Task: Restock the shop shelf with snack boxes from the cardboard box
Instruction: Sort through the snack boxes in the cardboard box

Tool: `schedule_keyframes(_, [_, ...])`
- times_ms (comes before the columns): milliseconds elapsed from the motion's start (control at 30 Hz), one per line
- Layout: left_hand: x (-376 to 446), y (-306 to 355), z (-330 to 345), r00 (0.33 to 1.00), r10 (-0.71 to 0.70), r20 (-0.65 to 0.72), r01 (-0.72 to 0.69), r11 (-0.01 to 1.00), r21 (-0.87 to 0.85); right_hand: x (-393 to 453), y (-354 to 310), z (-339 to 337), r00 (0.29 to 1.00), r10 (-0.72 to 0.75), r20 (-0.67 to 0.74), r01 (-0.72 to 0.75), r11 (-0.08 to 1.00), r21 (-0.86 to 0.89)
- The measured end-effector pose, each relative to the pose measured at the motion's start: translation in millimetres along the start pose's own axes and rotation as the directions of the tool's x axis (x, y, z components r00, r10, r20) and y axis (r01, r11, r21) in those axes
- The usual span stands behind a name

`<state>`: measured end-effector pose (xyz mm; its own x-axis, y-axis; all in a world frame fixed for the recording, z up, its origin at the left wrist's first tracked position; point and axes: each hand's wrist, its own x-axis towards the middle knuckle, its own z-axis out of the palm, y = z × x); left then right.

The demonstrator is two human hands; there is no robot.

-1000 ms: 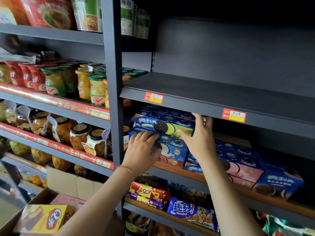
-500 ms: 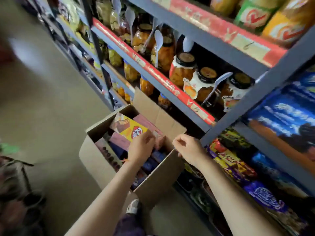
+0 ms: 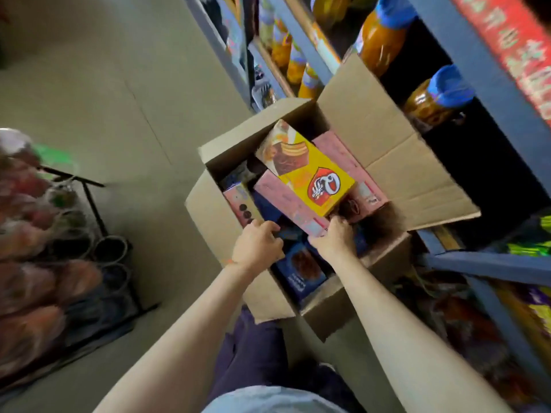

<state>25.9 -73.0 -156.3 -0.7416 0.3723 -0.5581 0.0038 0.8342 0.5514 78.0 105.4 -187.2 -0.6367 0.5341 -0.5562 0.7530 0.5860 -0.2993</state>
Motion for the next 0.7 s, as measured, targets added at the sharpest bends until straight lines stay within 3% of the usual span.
schedule_keyframes(200, [8,-15,4,0.999,0.018,-0.052,-0.016,0.999,0.034,15,11,19,0.999,-0.041,-0.008,0.040,0.994,-0.101])
schedule_keyframes(433, [3,5,-2,0.999,-0.032,0.036,0.031,0.999,0.024,-18,7,-24,0.975,-0.174,-0.139,0.156,0.979,-0.129])
schedule_keyframes(533, [-5,31,-4,0.998,-0.054,0.040,0.060,0.986,-0.157,-45,8,-47,0.931,-0.256,-0.259,0.255,0.966,-0.039])
schedule_keyframes(633, [-17,54,2,0.983,-0.184,0.013,0.173,0.893,-0.416,-73,11,-78,0.885,-0.243,-0.396,0.318,0.939,0.134])
schedule_keyframes(700, [-30,67,6,0.987,-0.118,-0.109,0.056,0.889,-0.454,-93,17,-103,0.878,-0.196,-0.436,0.335,0.903,0.270])
